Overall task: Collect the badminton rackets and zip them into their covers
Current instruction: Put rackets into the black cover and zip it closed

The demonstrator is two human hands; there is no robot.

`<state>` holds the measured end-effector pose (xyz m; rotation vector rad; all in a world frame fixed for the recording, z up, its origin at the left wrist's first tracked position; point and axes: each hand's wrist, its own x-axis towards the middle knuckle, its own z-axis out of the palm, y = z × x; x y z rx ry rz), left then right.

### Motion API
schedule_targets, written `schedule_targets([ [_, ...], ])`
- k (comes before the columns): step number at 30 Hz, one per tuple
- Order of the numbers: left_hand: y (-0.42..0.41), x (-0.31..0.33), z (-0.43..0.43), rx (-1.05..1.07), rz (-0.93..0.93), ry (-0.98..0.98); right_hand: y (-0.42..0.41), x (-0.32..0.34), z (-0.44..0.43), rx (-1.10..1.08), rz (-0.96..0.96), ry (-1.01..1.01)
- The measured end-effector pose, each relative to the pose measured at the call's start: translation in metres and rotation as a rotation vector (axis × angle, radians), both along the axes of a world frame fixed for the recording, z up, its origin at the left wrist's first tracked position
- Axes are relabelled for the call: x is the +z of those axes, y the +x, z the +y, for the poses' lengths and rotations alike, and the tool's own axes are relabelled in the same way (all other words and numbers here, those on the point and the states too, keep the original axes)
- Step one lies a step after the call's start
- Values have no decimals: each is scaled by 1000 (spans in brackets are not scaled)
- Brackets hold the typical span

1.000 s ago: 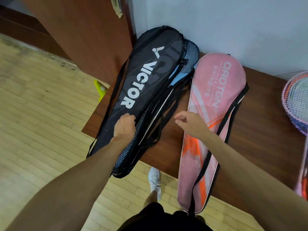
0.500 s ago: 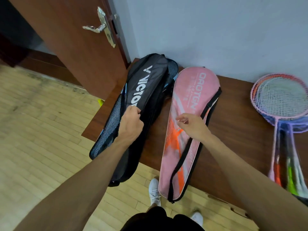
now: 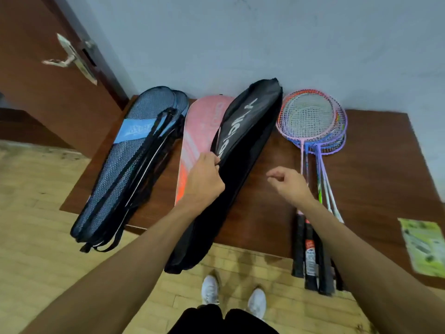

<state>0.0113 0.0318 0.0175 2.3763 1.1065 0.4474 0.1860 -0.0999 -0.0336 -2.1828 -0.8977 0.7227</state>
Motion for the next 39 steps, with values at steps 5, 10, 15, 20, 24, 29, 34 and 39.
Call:
schedule_targets([
  [5, 43, -40, -36, -212, 123, -75, 23, -11, -50, -172, -31, -79],
  [10, 56, -85, -66, -316, 265, -229, 34, -35, -77, -238, -40, -173],
  [15, 68, -91, -66, -203, 258, -461, 42, -61, -71, -281, -43, -230],
  [20, 68, -101, -60, -252, 327, -395, 47, -84, -48, -224, -112, -289],
  [24, 59, -108, -60, -237, 325, -318, 50, -85, -44, -260, -131, -298],
  [29, 58, -108, -59, -195, 336, -264, 51, -74, -49, -361, -22, -146],
  [34, 56, -94, -55, -157, 308, -295, 36, -42, -67, -402, -77, -86],
  [39, 48, -80, -54, -161, 207, -306, 4, -33, -106, -478, -95, -115],
])
